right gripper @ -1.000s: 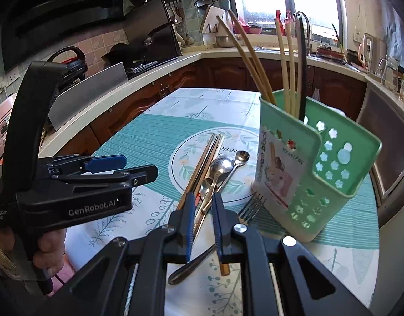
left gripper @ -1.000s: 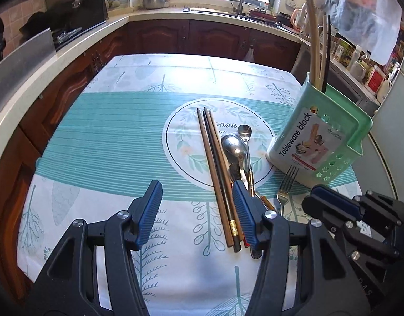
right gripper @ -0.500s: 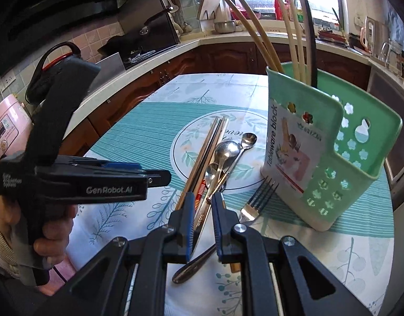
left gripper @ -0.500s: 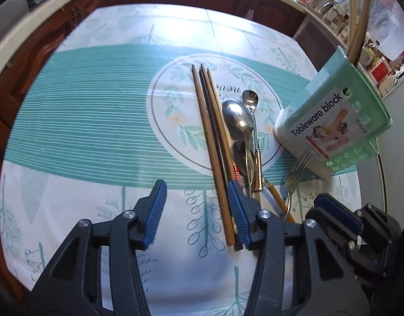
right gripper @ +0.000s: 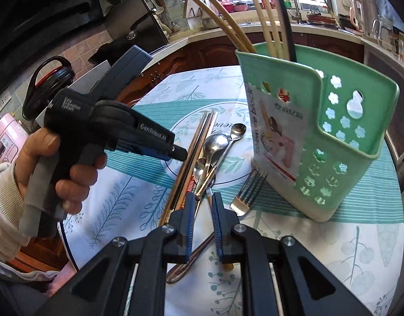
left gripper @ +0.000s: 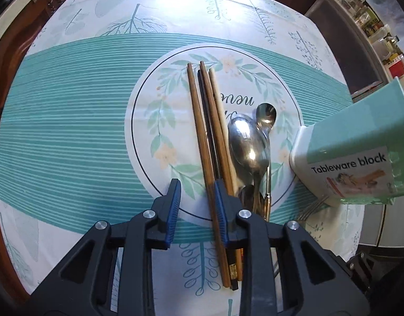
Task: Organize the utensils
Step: 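Grasp a brown wooden chopstick from the pile with the left gripper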
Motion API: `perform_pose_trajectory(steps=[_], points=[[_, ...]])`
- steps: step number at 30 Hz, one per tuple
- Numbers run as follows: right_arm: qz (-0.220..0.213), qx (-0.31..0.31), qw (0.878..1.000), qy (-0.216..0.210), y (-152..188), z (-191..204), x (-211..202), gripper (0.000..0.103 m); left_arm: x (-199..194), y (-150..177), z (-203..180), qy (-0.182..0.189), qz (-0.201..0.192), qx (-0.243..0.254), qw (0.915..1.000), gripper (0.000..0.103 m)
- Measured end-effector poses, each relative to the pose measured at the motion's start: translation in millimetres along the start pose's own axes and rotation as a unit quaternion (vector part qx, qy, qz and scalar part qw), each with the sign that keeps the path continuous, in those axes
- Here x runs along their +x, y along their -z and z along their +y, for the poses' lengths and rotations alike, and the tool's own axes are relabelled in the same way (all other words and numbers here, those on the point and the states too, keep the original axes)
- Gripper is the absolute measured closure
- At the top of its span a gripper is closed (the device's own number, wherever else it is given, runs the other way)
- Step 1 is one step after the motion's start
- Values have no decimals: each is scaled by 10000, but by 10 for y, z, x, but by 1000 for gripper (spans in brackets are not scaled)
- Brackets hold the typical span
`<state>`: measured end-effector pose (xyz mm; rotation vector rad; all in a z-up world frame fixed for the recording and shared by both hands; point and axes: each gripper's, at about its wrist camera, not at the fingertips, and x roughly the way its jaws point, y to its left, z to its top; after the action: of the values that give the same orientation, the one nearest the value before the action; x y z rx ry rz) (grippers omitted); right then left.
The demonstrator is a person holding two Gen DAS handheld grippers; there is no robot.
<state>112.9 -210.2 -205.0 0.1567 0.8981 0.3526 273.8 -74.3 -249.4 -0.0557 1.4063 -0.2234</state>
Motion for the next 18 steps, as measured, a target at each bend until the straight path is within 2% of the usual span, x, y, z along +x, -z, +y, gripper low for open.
perform_pose_trajectory(steps=[11,13,14,18], points=[[16,64,10000,-63,6,-68,-9,90,184,-195,-232,-458,219,272,9983,80],[26,60,10000,-54,3,-70,-6,90,198,-216,-266,-608,267,352,9972,85],[28,57,10000,-53,2,-71,-8,90,195,-205,-254,-758,295,419,9958,93],[34,49,10000,-41,6,-77,-14,90,183,-185,-158,-784,463,408,9950,98]])
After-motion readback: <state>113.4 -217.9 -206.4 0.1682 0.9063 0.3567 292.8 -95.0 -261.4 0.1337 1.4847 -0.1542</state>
